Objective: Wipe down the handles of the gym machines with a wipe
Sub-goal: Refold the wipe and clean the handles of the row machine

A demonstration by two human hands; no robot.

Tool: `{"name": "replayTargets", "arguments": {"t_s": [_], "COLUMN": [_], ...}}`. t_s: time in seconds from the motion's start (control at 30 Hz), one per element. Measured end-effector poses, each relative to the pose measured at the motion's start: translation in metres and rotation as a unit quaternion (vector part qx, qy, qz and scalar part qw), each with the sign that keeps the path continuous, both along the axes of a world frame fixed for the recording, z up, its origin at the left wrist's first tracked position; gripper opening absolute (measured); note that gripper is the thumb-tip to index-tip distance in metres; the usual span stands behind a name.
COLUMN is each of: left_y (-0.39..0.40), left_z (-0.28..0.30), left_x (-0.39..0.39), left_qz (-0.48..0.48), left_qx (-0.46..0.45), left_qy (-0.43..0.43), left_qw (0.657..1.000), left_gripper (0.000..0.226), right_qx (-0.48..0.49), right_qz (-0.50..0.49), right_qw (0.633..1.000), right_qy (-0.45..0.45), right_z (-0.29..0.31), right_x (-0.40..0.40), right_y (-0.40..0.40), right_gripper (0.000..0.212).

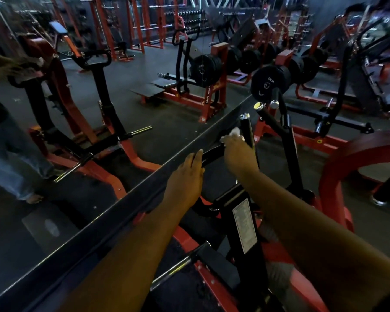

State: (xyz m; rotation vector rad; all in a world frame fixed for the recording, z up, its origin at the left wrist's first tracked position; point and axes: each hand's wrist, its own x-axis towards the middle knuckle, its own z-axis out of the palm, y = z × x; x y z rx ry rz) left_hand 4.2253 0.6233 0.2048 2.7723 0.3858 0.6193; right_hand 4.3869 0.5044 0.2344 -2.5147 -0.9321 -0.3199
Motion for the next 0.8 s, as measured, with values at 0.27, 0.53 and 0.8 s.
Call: {"name": "replayTargets", "arguments": {"t_s": [0.27, 0.53, 0.8], "left_y": [0.004, 0.001, -0.020], "left_z": [-0.002, 0.003, 0.031], "left_x": [-0.006, -0.003, 0.043], "left_qz": [-0.042, -0.005, 0.003], "left_qx": [-0.011, 0.076, 0.187], "left_qy": [-0.046, -0.022, 0.044], "left_qw": [0.998, 0.997, 0.981], "left_gripper": [0.072, 0.057, 0.067], "right_qx": [0.189, 0.119, 0.238], "right_qz": [0.241, 0.204, 0.163], "right_qw": [0.952, 0.972, 0.958], "right_qy": [0.025, -0.007, -0.001], "right_z": [-0.004, -0.044, -0.043], "right_x": [-0.052, -0.040, 0.017], "right_y": [-0.029, -0.031, -0.094], "right_gripper": [0.044, 0.049, 0.040]}}
